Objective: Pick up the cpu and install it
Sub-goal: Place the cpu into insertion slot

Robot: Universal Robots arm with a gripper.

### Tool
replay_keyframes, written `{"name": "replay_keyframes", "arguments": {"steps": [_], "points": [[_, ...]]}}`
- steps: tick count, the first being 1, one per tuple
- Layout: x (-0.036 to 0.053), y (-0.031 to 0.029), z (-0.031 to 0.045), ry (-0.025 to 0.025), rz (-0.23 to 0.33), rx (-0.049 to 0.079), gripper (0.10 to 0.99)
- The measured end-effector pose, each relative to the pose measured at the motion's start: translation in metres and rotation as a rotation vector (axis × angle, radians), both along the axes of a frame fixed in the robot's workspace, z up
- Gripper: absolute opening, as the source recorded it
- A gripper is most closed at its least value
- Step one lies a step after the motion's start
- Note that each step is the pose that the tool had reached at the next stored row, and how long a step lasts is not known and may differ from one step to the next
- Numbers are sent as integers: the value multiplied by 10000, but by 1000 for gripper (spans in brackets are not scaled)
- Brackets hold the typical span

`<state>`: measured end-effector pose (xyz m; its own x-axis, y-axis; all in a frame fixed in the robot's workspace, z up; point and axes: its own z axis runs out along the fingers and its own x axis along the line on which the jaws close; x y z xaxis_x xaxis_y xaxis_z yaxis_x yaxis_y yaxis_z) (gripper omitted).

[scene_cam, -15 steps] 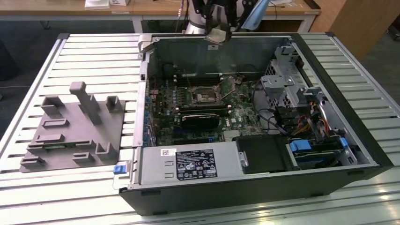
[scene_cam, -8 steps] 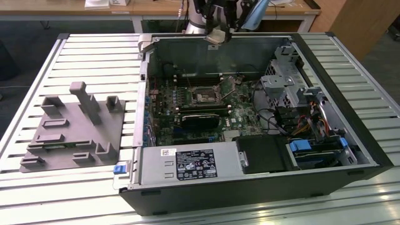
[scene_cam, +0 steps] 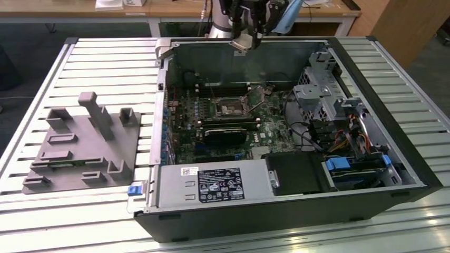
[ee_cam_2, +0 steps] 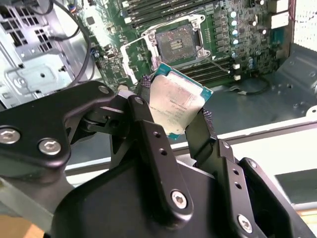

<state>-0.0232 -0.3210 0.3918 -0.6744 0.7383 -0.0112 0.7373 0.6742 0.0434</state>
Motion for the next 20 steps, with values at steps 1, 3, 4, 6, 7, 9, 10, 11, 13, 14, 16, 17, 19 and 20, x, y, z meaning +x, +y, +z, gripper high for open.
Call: {"name": "replay_keyframes", "arguments": {"steps": [1, 3, 4, 6, 7, 9, 10, 11, 13, 14, 16, 17, 19, 20], "points": [[0, 0, -2, 0, -128, 0, 533], [0, 1, -5, 1, -392, 0, 533], [0, 1, -6, 0, -535, 0, 533], [0, 1, -10, 0, -845, -1, 533], [0, 2, -13, 0, -1016, 0, 533], [0, 2, -16, 1, -1326, 0, 533], [0, 3, -18, 1, -1478, 0, 533], [0, 3, -20, 0, -1633, 0, 533], [0, 4, -23, 1, -1925, -1, 533], [0, 5, -25, 1, -2062, -2, 533], [0, 6, -30, 1, -2354, -1, 533], [0, 6, -32, 0, -2503, -2, 533], [0, 7, -36, 0, -2801, -2, 533], [0, 7, -38, 1, -2969, -3, 533]]}}
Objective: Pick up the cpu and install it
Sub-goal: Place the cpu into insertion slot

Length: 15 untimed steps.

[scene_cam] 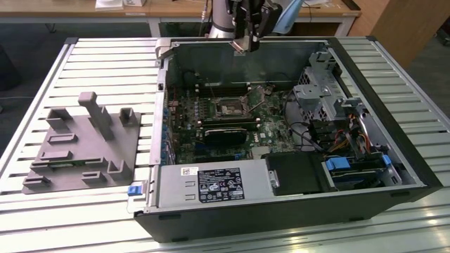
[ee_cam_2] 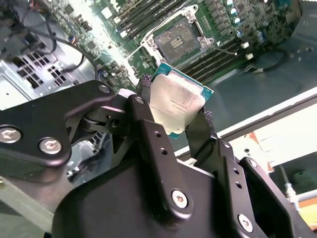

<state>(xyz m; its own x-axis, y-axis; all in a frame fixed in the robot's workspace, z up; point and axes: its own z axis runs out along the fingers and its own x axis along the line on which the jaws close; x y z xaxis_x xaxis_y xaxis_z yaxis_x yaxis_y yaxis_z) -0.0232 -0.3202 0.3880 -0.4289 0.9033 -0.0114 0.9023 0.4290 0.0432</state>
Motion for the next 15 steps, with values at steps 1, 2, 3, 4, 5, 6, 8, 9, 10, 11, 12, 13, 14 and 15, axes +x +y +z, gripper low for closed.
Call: {"name": "replay_keyframes", "arguments": {"steps": [1, 2, 3, 4, 5, 6, 8, 9, 10, 11, 12, 13, 14, 15], "points": [[0, 0, -3, -1, -156, 0, 533], [0, 0, -5, -1, -319, 0, 533], [0, 0, -7, -1, -487, 1, 533], [0, 1, -9, 0, -657, 0, 533], [0, 1, -11, 0, -815, 0, 533], [0, 1, -13, 0, -974, -1, 533], [0, 2, -17, 0, -1282, -1, 533], [0, 3, -19, 0, -1418, -2, 533], [0, 4, -22, 0, -1554, -2, 533], [0, 4, -26, -1, -1691, -3, 533], [0, 4, -29, -1, -1833, -3, 533], [0, 5, -33, -1, -1979, -5, 533], [0, 5, -35, -1, -2115, -8, 533], [0, 5, -38, -1, -2257, -15, 533]]}}
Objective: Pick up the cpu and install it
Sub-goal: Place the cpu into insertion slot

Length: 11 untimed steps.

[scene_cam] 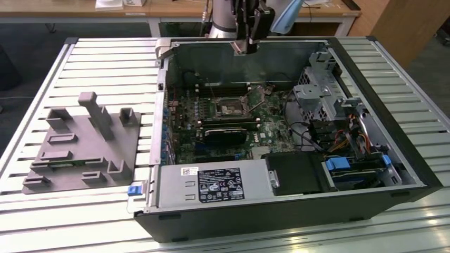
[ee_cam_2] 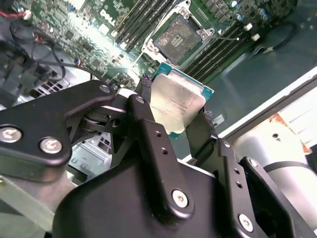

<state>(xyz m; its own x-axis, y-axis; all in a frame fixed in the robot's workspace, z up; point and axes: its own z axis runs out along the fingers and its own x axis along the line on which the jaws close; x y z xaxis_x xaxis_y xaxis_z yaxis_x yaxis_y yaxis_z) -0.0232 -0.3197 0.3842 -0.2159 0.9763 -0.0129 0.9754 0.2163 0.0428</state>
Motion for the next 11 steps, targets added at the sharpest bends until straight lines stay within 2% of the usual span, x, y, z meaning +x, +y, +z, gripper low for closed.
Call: {"name": "replay_keyframes", "arguments": {"steps": [11], "points": [[0, 5, -63, 0, -1613, -7, 533]]}}
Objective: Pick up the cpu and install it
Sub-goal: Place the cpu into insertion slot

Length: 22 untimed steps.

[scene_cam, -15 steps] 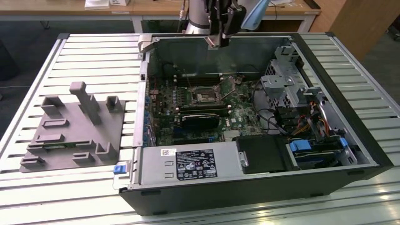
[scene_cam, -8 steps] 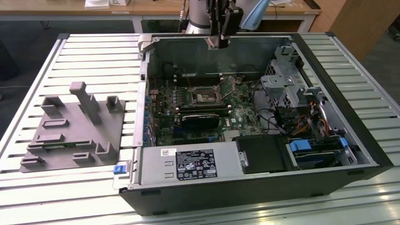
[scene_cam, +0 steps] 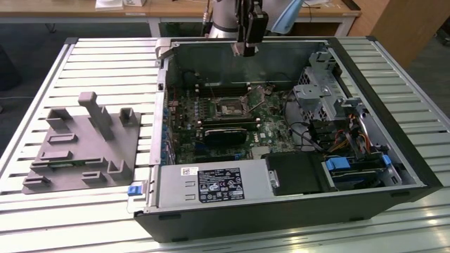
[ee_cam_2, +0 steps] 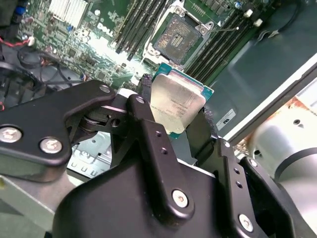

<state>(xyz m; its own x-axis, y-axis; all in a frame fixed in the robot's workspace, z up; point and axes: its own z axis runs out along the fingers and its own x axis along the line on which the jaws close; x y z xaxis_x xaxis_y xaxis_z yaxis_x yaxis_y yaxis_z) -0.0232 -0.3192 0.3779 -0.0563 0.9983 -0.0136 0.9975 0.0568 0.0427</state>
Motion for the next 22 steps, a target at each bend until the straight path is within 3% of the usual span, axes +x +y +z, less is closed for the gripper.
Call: {"name": "replay_keyframes", "arguments": {"steps": [22], "points": [[-68, 55, -379, 3, -46, -27, 533]]}}
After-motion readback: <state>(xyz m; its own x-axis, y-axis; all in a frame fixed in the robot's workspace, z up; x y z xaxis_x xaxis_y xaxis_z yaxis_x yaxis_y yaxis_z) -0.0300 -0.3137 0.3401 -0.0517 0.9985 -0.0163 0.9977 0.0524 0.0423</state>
